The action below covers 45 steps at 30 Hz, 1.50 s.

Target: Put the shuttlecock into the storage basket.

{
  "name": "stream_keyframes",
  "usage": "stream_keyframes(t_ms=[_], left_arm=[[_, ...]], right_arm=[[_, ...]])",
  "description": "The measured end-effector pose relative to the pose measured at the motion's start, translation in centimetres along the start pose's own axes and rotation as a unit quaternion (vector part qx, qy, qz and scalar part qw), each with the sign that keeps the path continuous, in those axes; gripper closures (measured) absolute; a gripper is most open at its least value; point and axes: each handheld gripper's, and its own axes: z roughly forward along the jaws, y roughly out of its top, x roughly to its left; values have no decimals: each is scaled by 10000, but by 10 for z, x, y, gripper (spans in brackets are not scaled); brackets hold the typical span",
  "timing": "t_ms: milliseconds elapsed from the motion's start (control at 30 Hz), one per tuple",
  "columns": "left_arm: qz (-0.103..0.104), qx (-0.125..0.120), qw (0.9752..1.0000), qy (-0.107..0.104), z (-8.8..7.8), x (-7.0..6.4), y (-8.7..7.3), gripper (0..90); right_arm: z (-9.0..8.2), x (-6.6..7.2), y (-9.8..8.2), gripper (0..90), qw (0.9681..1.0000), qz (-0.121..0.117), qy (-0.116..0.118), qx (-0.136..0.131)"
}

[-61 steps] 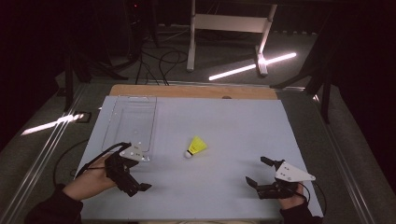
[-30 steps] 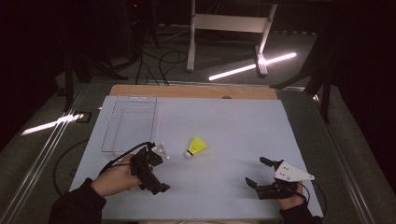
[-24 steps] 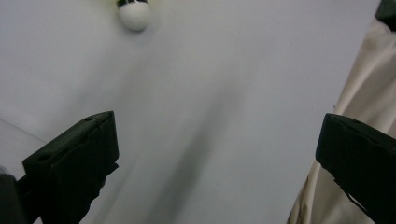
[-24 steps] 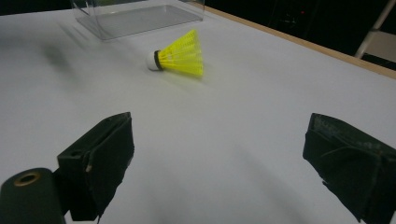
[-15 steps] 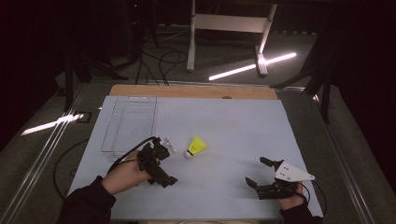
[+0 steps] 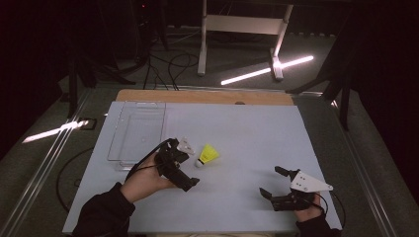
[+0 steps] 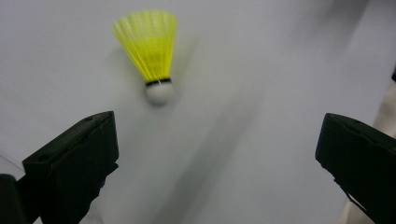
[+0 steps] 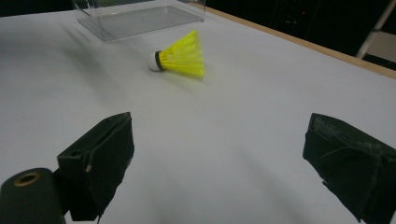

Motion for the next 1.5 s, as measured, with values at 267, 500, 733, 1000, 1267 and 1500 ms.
stream_keyframes(t_ms=[267, 500, 733, 1000, 1267, 1500], left_arm=[[-47, -321, 9995, -65, 0, 2, 8, 2], [-73, -629, 9979, -146, 10, 4, 15, 1], [14, -1026, 9946, -135, 20, 6, 14, 2], [-368, -956, 9946, 163, 42, 14, 11, 3], [-665, -623, 9955, 242, 58, 20, 12, 14], [-687, -163, 9972, 227, 71, 25, 15, 15]], right_arm=[[0, 0, 0, 88, 10000, -3, -2, -15], [0, 0, 0, 88, 10000, -21, -24, -30], [0, 1, 1, 88, 10000, -44, -30, -49], [-2, 1, 1, 88, 9999, -41, -85, -76], [-1, 0, 0, 88, 9999, -37, -71, -74], [-1, 1, 0, 88, 10000, -10, -50, -74]])
